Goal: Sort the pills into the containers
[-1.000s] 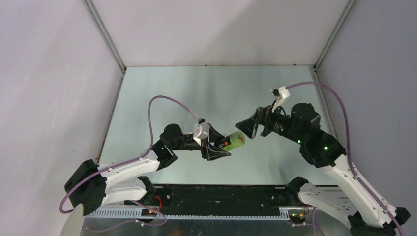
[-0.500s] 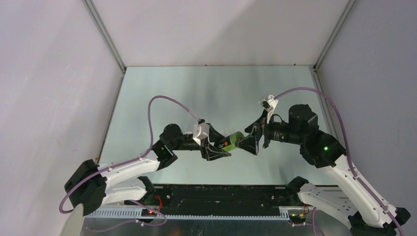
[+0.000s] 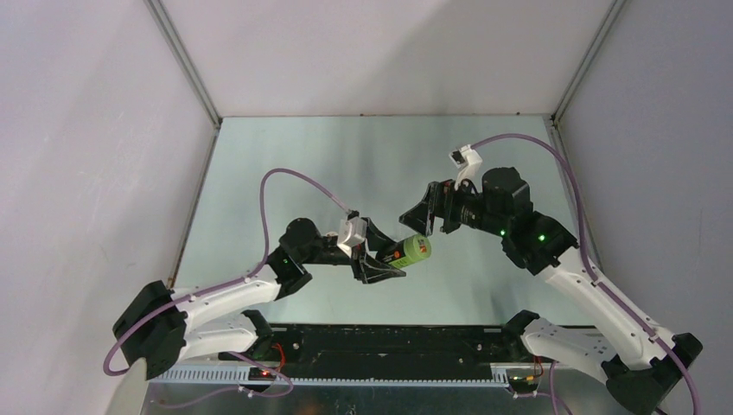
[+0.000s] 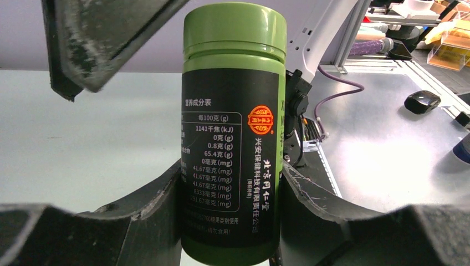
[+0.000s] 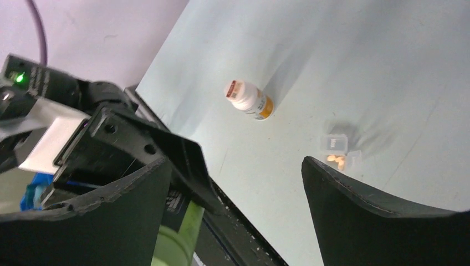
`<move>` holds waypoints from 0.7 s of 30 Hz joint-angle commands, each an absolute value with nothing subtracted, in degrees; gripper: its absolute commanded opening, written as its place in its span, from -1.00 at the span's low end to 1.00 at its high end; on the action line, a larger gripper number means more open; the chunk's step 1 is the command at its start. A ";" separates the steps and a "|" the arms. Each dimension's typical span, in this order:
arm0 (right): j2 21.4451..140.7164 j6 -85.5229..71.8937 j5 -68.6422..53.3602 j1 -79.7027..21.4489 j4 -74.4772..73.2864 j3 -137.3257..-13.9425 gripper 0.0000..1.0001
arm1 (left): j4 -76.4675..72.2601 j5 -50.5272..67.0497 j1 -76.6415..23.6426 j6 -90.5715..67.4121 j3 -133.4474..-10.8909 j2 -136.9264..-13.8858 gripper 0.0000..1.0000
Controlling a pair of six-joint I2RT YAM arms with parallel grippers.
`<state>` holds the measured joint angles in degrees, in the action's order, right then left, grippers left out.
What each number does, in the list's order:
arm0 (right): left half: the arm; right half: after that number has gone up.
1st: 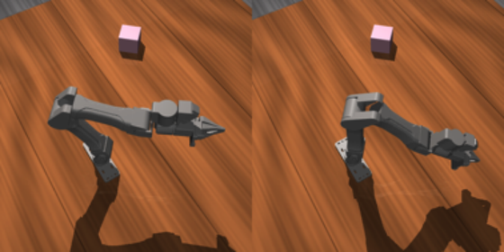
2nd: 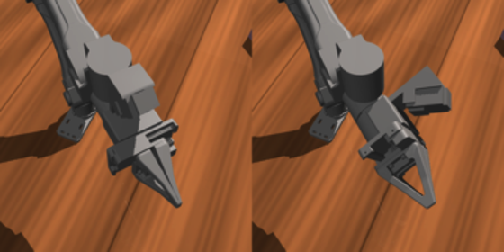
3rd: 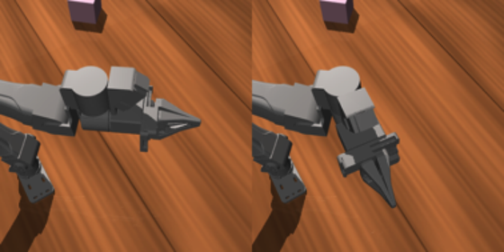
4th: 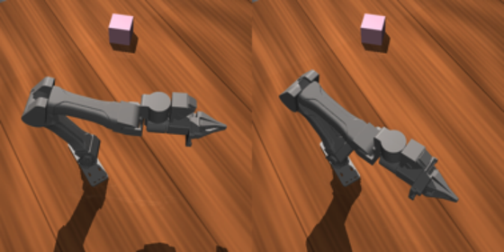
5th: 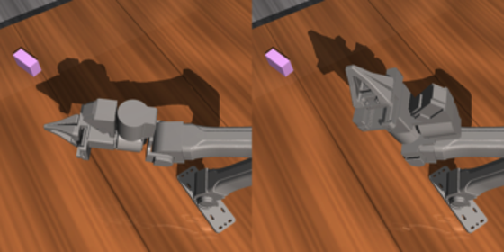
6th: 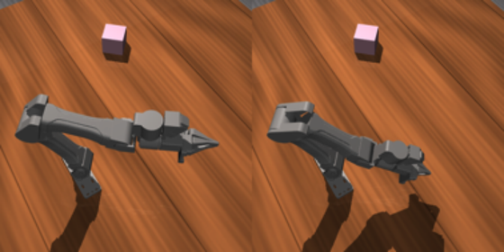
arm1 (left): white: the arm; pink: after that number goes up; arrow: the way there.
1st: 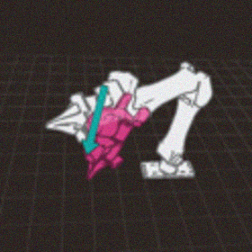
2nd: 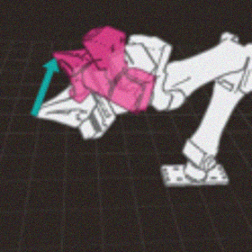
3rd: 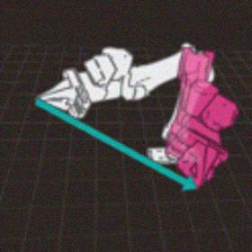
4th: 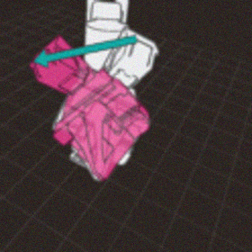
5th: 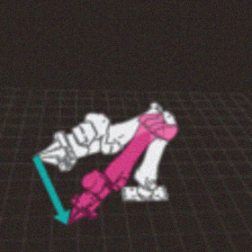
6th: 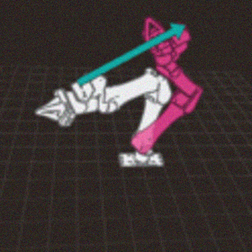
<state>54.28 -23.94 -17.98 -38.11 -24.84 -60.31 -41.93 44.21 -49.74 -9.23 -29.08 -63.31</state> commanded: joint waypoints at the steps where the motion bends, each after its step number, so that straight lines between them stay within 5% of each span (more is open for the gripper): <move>1: 54.10 -28.01 -11.36 -37.80 -22.08 -60.97 0.82 | -45.56 44.80 -49.86 -9.77 -31.11 -61.92 -1.00; 12: 45.26 -12.44 -33.60 -37.87 -25.96 -60.25 0.87 | -43.26 43.43 -49.91 -8.80 -31.46 -61.54 -1.00; 21: 42.17 0.51 -33.44 -40.86 -32.94 -59.66 0.89 | -42.13 45.05 -49.85 -8.09 -32.69 -61.83 -1.00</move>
